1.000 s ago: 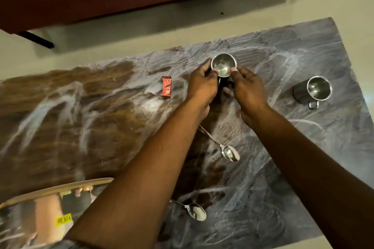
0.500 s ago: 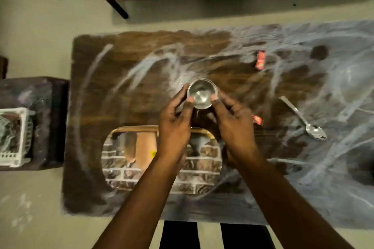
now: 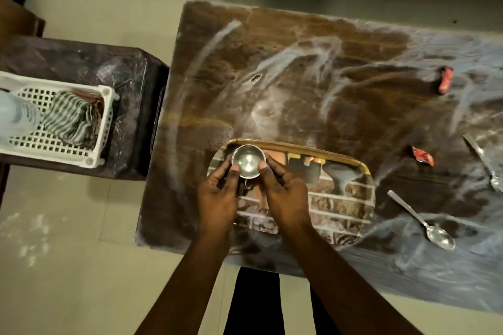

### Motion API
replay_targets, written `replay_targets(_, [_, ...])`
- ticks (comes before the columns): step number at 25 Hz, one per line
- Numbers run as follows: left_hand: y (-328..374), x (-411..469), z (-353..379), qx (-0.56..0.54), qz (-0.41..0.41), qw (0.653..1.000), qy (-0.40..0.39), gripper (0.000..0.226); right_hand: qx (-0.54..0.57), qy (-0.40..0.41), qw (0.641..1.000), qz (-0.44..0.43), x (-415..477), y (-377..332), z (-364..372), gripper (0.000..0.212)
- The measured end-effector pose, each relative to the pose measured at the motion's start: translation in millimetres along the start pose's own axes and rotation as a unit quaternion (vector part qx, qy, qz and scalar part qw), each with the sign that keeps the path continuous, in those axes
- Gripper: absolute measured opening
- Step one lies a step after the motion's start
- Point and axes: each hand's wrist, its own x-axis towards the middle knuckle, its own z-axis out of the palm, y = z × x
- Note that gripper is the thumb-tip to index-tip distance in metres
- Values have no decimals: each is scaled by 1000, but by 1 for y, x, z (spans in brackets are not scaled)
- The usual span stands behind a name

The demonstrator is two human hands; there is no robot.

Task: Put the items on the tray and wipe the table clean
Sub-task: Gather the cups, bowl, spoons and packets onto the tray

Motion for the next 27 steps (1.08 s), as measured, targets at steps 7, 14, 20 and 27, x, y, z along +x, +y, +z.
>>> replay_targets(7, [-5, 11, -9, -33, -13, 999, -4, 38, 13, -3, 1000, -12, 6, 7, 12, 38])
replay_targets(14, [-4, 10, -8, 7, -1, 1000, 6, 34, 46, 6, 999, -6, 5, 10, 14, 42])
replay_targets(20, [14, -16, 13, 160, 188, 962, 114, 26, 101, 26, 994, 38, -7, -7, -46, 38])
replay_targets(27, [-15, -70, 216, 214, 220, 948, -88, 24, 165, 137, 977, -18, 0, -53, -254, 7])
